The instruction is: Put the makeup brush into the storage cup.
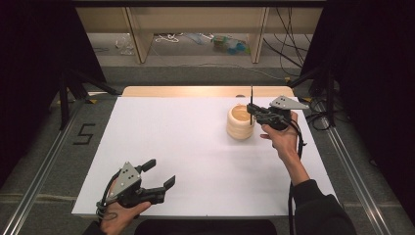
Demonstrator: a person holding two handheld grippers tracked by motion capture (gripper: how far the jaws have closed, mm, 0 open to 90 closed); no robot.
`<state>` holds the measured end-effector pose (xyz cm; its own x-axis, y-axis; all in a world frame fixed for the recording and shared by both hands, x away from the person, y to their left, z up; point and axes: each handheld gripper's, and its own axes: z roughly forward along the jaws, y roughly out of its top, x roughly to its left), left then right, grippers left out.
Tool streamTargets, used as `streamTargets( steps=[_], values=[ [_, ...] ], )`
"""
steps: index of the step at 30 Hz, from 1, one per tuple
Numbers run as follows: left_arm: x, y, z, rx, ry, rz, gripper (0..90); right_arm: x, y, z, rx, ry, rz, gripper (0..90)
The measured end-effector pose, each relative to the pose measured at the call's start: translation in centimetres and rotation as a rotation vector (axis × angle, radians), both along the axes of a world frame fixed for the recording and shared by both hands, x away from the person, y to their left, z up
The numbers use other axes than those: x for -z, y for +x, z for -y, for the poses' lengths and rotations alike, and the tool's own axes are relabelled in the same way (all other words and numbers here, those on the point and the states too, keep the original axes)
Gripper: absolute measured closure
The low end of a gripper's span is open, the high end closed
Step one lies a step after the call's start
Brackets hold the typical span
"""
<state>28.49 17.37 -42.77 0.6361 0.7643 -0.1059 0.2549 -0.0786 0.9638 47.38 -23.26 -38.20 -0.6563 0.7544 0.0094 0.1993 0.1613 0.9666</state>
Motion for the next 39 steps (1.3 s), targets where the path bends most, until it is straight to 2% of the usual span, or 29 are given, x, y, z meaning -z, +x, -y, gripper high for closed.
streamTargets(
  steps=[1, 2, 4, 11, 13, 16, 17, 18, 19, 21, 24, 25, 26, 29, 30, 36, 37, 39],
  values=[
    [0.0, 0.0, 0.0, 0.0, 0.0, 0.0, 15.7, 0.0, 0.2, 0.0, 0.003, 0.0, 0.014, 85.6],
    [0.0, 0.0, 0.0, 0.0, 0.001, 0.0, 15.8, -0.1, 0.3, 0.0, 0.003, 0.003, 0.006, 85.6],
    [0.0, 0.0, 0.0, 0.0, 0.0, 0.0, 15.7, -0.3, 0.5, -0.1, 0.007, -0.005, 0.018, 85.5],
    [0.0, 0.0, 0.0, 0.0, -0.002, 0.001, 15.8, -0.8, 1.4, -0.5, 0.018, -0.004, 0.006, 85.6],
    [0.0, 0.0, 0.0, 0.0, -0.001, 0.0, 15.8, -0.9, 1.7, -0.6, 0.022, -0.018, 0.009, 85.5],
    [0.0, 0.0, 0.0, 0.0, 0.003, -0.003, 15.8, -0.9, 2.1, -0.7, 0.029, -0.009, 0.004, 85.5],
    [0.0, 0.0, 0.0, 0.001, 0.0, -0.002, 15.8, -0.9, 2.2, -0.8, 0.03, 0.007, -0.011, 85.5],
    [0.0, 0.0, 0.0, 0.002, -0.003, -0.001, 15.8, -0.8, 2.4, -0.8, 0.034, 0.003, 0.008, 85.5],
    [0.0, 0.0, 0.0, 0.0, 0.0, -0.003, 15.8, -0.7, 2.5, -1.0, 0.038, 0.002, -0.01, 85.6],
    [0.0, 0.0, -0.1, 0.005, 0.011, 0.006, 15.8, -0.6, 2.9, -1.0, 0.039, -0.011, 0.005, 85.5],
    [0.0, 0.0, 0.0, 0.001, 0.002, -0.001, 15.8, -0.7, 3.2, -1.1, 0.05, -0.008, -0.008, 85.5],
    [0.0, 0.0, -0.1, 0.004, 0.01, 0.007, 15.8, -0.7, 3.4, -1.2, 0.054, -0.009, 0.008, 85.6],
    [0.0, 0.1, -0.1, 0.003, 0.009, 0.006, 15.7, -0.7, 3.4, -1.2, 0.054, -0.01, -0.009, 85.5],
    [0.0, 0.0, -0.1, 0.003, 0.008, 0.007, 15.8, -0.7, 3.8, -1.4, 0.066, -0.014, -0.01, 85.5],
    [0.0, 0.0, 0.0, 0.004, 0.001, 0.006, 15.8, -0.7, 4.0, -1.5, 0.063, -0.01, -0.022, 85.5],
    [0.0, 0.1, -0.1, 0.003, 0.004, 0.007, 15.8, -0.1, 4.8, -1.5, 0.082, -0.016, -0.017, 85.5],
    [0.0, 0.1, -0.1, 0.004, 0.002, 0.007, 15.8, 0.0, 4.8, -1.6, 0.086, -0.012, -0.032, 85.5],
    [0.0, 0.1, -0.1, 0.005, 0.003, 0.008, 15.7, 0.1, 5.0, -1.6, 0.087, -0.014, -0.031, 85.5]
  ],
)
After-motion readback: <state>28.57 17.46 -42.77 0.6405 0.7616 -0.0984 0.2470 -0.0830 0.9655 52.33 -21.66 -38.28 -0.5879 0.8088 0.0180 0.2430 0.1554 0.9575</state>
